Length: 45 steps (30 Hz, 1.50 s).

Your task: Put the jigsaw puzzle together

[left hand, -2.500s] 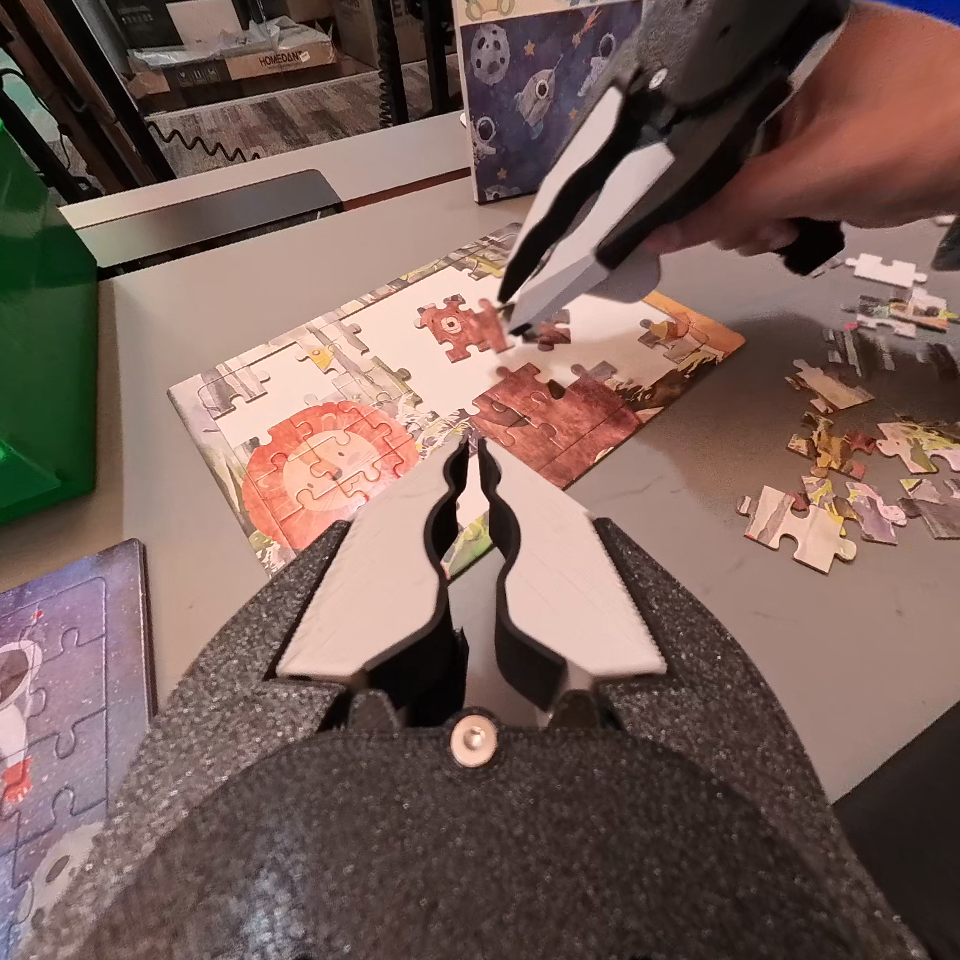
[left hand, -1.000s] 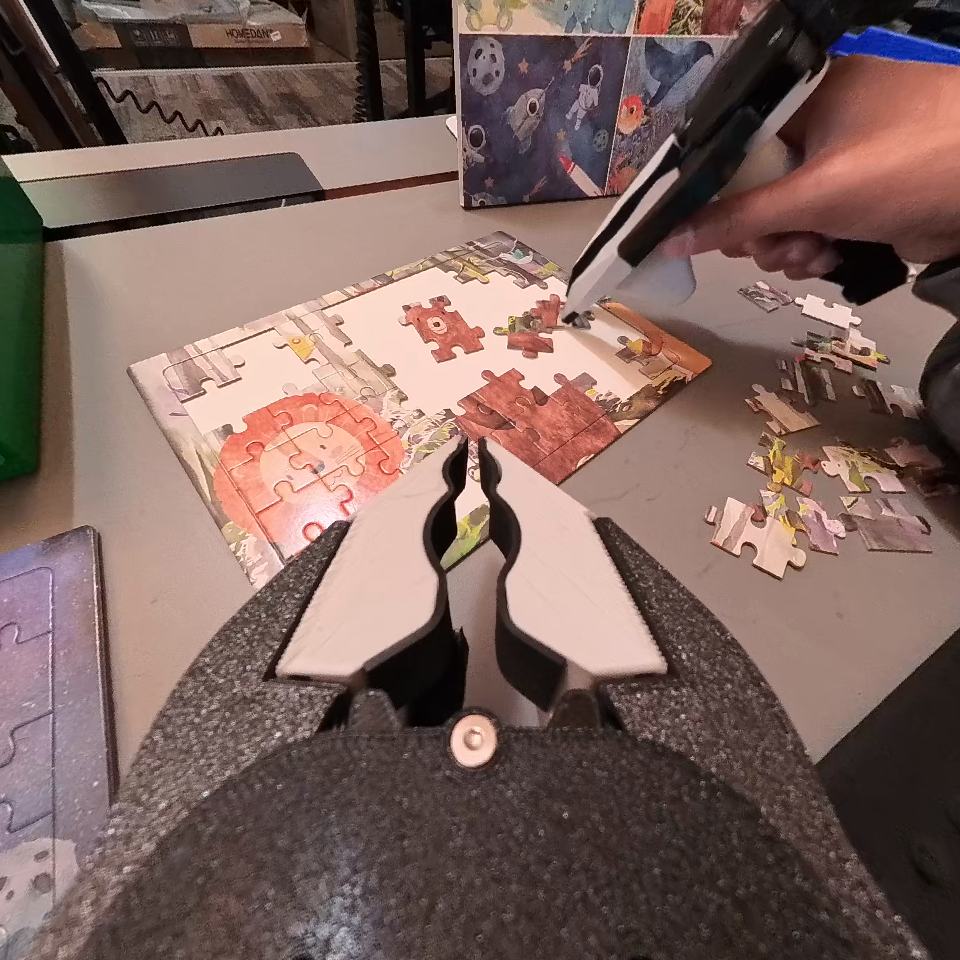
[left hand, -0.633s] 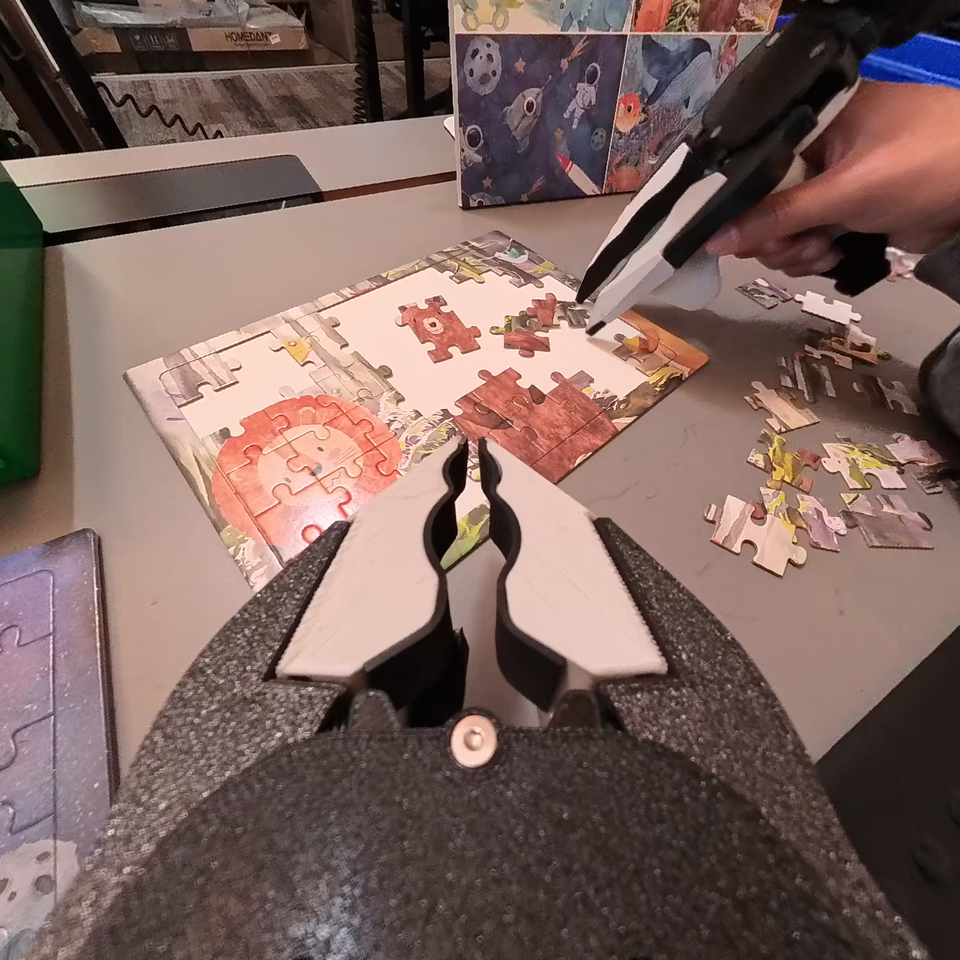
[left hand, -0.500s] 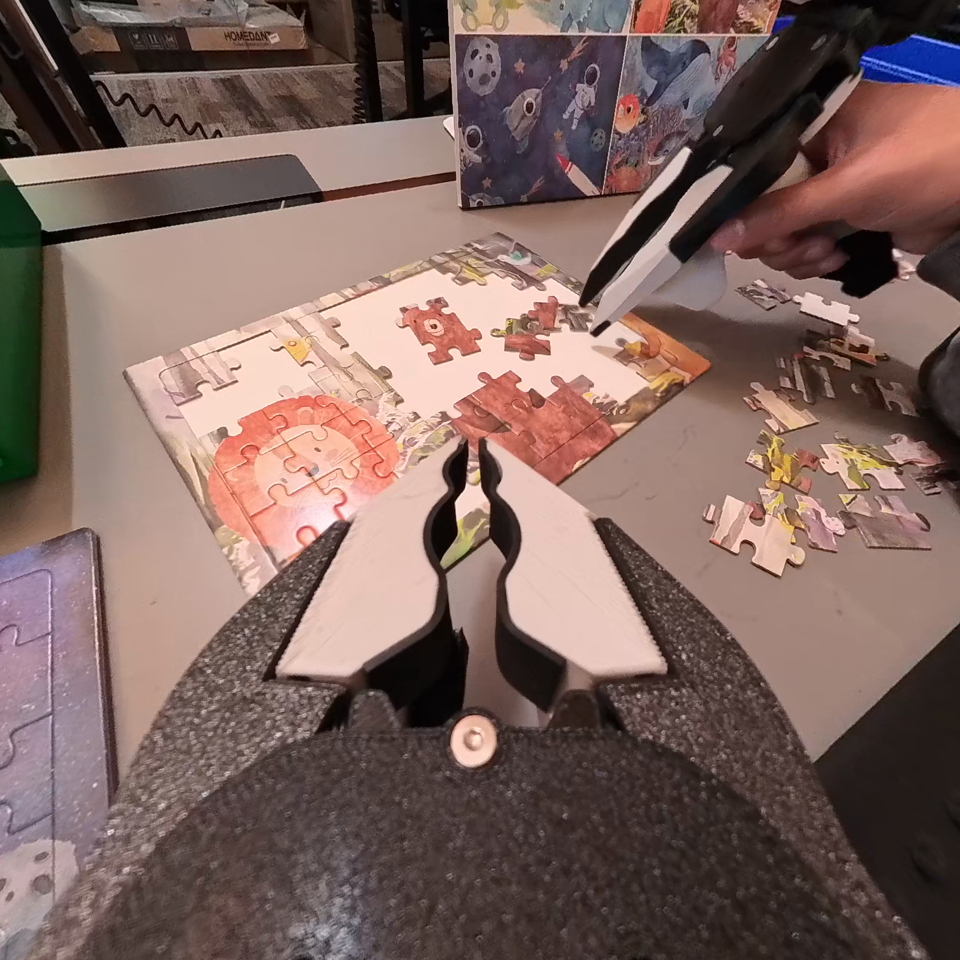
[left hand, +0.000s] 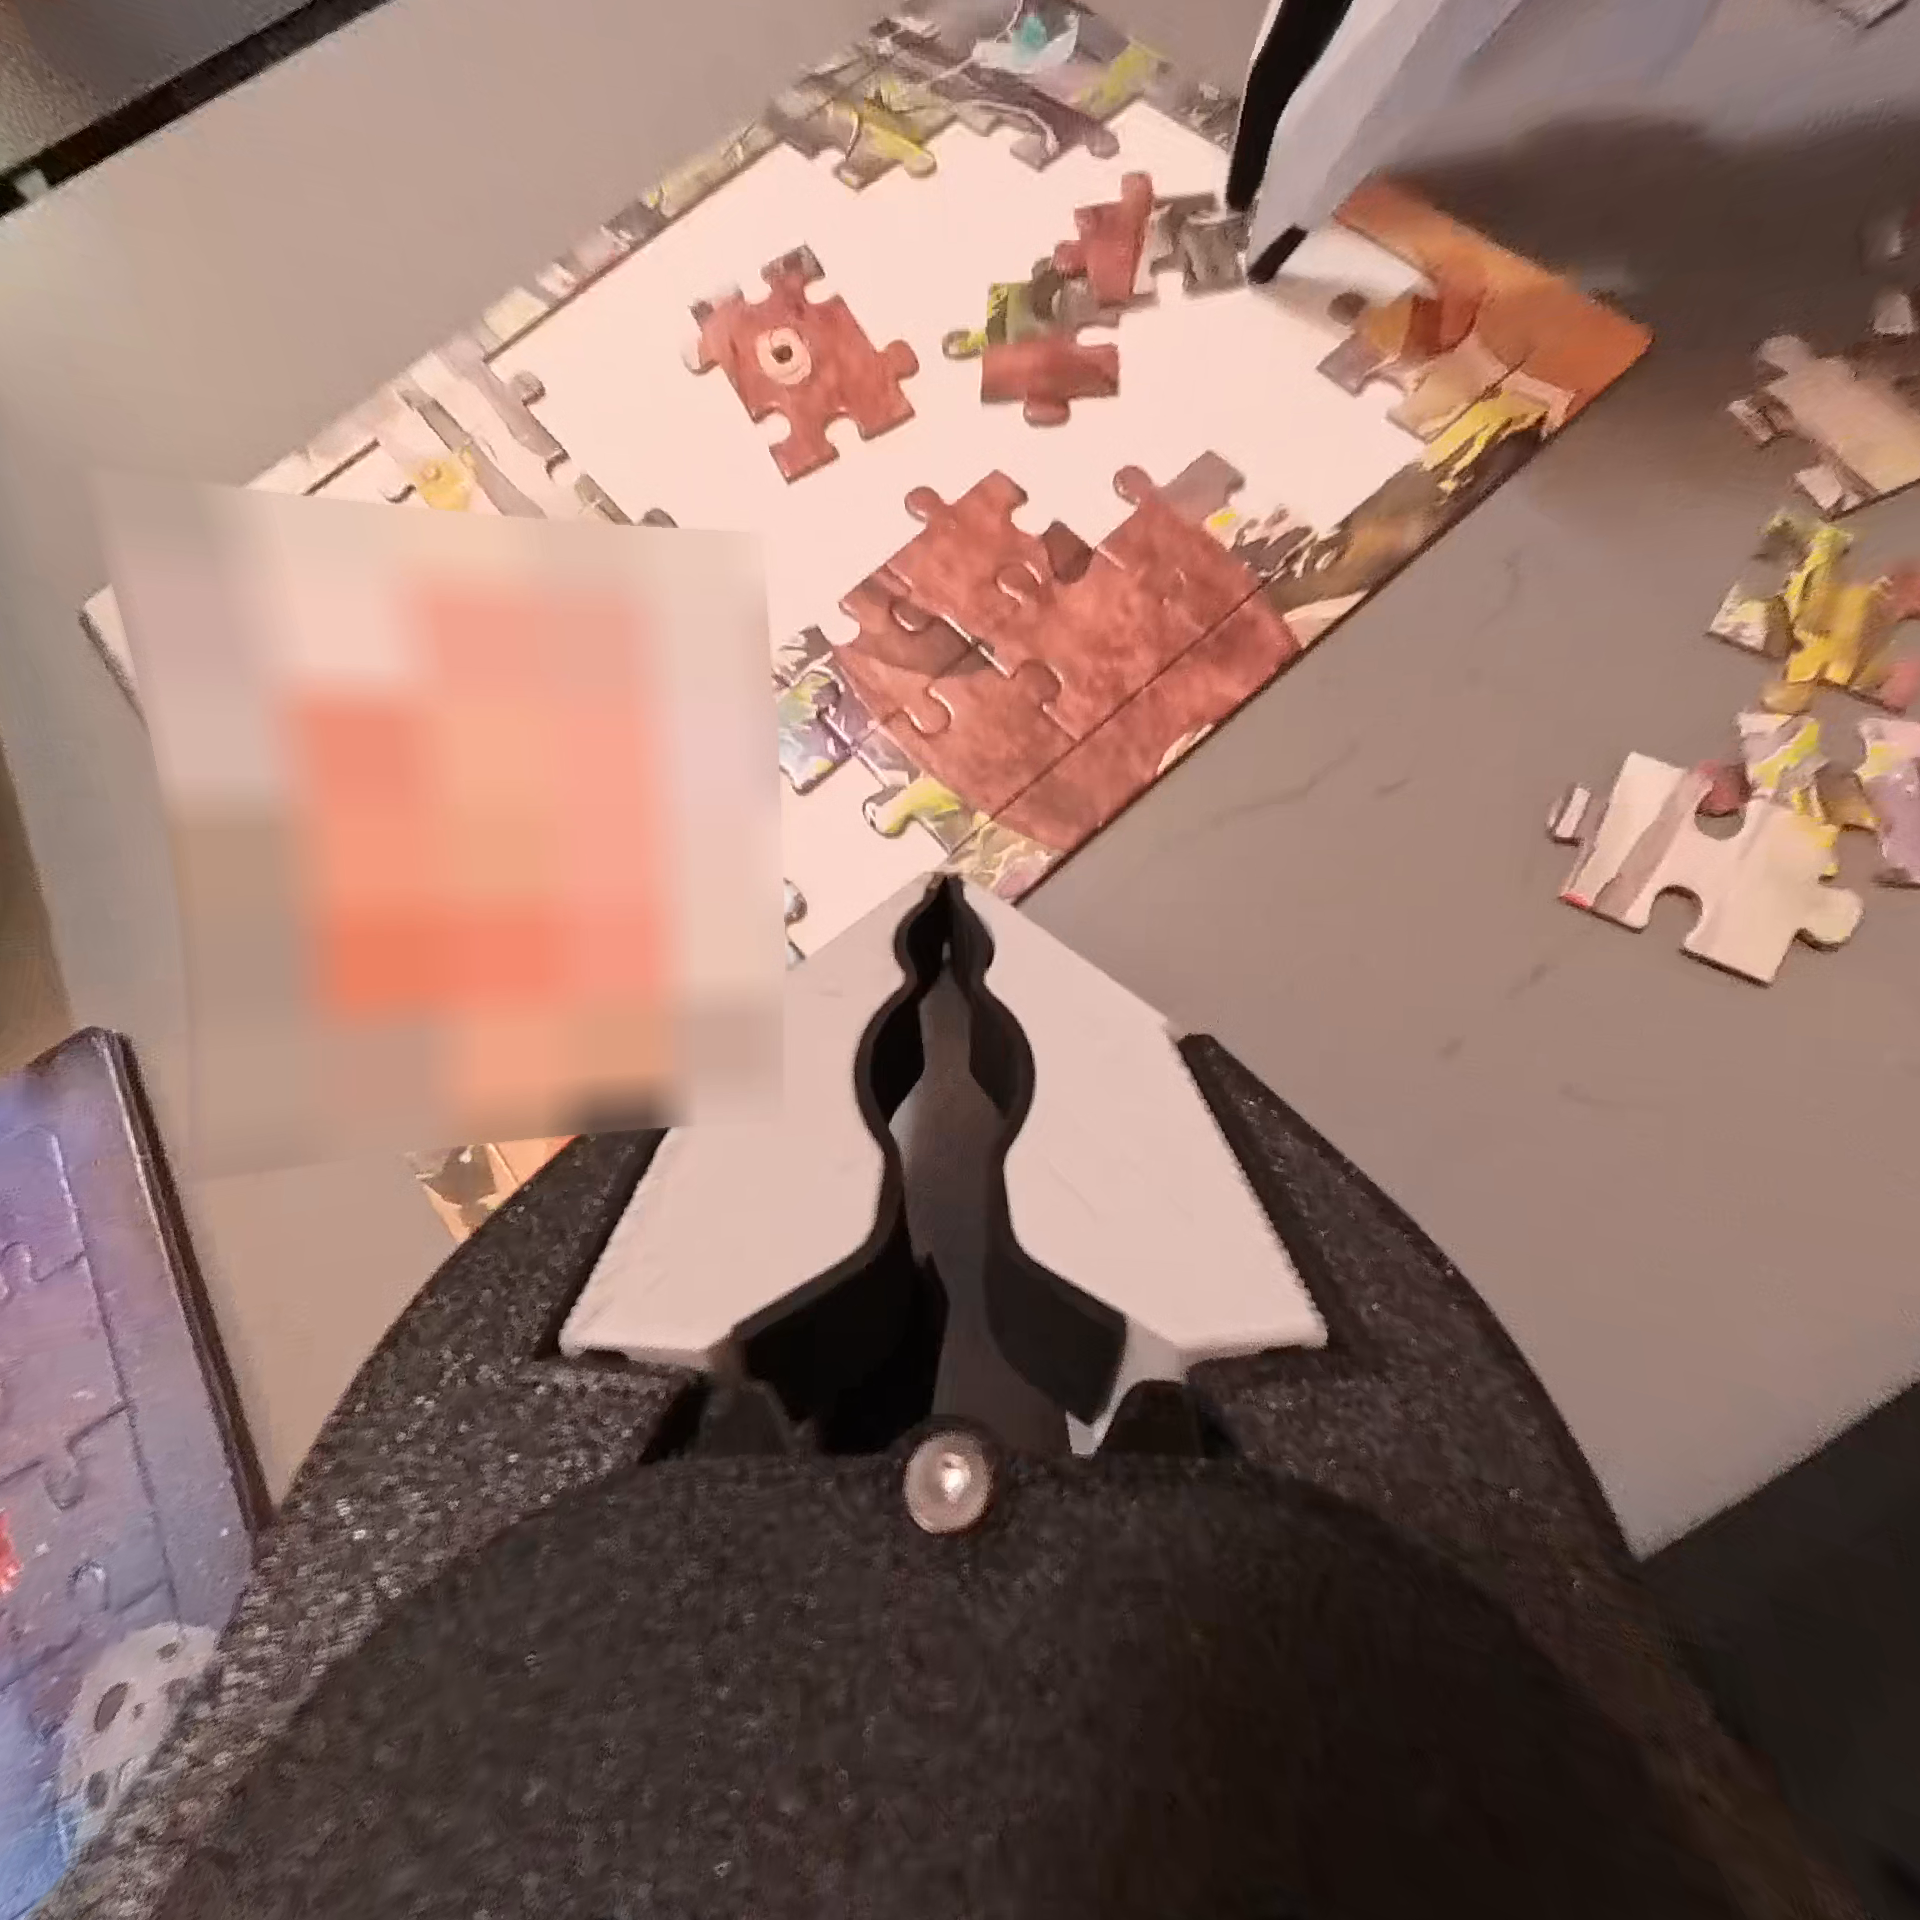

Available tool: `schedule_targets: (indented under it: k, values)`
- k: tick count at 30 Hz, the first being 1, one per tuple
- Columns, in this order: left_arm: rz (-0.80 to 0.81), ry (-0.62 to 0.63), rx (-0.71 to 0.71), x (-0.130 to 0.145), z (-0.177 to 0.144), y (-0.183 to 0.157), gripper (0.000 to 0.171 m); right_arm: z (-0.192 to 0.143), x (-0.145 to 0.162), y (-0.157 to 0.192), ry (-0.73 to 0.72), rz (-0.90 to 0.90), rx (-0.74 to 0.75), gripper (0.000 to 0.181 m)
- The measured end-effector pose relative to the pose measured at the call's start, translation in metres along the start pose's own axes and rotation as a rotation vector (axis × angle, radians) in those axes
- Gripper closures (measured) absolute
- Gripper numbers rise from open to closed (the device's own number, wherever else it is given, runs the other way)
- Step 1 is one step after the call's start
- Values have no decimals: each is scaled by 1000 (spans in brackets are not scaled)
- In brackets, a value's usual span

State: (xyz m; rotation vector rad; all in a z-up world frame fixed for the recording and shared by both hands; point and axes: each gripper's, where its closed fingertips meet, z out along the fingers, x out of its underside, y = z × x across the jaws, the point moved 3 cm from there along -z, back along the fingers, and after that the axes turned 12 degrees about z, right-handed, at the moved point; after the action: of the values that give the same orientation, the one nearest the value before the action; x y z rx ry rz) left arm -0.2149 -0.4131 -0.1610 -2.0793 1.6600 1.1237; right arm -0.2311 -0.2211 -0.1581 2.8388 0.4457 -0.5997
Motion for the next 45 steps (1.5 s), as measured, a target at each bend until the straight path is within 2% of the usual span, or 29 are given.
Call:
schedule_targets:
  k: [4,6,8,12,19,29,35,40,45]
  values:
    - [-23,-3,13,0,0,1,171,0,3,7,24,-20,-7,168]
    - [-18,-3,11,0,0,0,171,0,4,13,36,-26,-23,163]
    - [-15,-2,9,0,0,0,171,1,4,23,41,-40,-67,156]
    - [-16,-3,10,0,0,0,171,-5,-1,39,5,-62,-174,159]
    - [-16,-4,12,0,0,0,171,0,4,8,20,-10,-34,161]
    - [-14,-5,14,0,0,-1,171,5,-8,42,4,-142,-70,152]
    - [-10,-5,13,0,0,-1,171,-2,-13,18,-62,-107,1,159]
    - [-7,-6,13,0,0,-1,171,2,-23,38,-98,-20,-162,148]
    - [-3,-6,14,0,0,-2,171,17,-23,39,-52,-89,-22,144]
